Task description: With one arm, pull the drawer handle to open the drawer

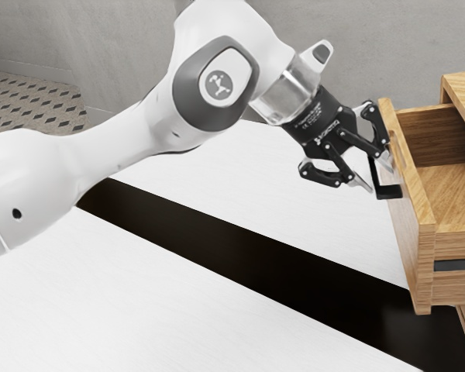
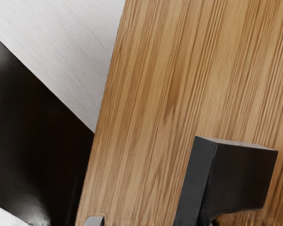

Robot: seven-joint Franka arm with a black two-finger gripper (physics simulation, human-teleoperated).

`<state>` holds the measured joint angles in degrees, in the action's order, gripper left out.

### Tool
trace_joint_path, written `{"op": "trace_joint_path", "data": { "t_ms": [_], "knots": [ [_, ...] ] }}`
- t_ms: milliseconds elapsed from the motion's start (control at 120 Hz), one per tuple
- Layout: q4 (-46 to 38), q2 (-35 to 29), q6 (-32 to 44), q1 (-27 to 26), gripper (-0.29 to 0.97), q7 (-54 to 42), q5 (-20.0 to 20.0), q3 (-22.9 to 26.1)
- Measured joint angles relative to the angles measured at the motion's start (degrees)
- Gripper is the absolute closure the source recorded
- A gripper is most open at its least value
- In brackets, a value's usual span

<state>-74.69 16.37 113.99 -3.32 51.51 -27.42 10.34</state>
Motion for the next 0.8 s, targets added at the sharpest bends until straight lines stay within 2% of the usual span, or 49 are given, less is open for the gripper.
{"op": "trace_joint_path", "data": {
  "t_ms": [333,800],
  "knots": [
    [-6.9,-6.3,0.5,-0.1,0.55,-0.2,-0.2,0.6],
    [-15.0,-14.1,0.7,3.4,0.58,-0.4,-0.1,-0.2]
  ]
}}
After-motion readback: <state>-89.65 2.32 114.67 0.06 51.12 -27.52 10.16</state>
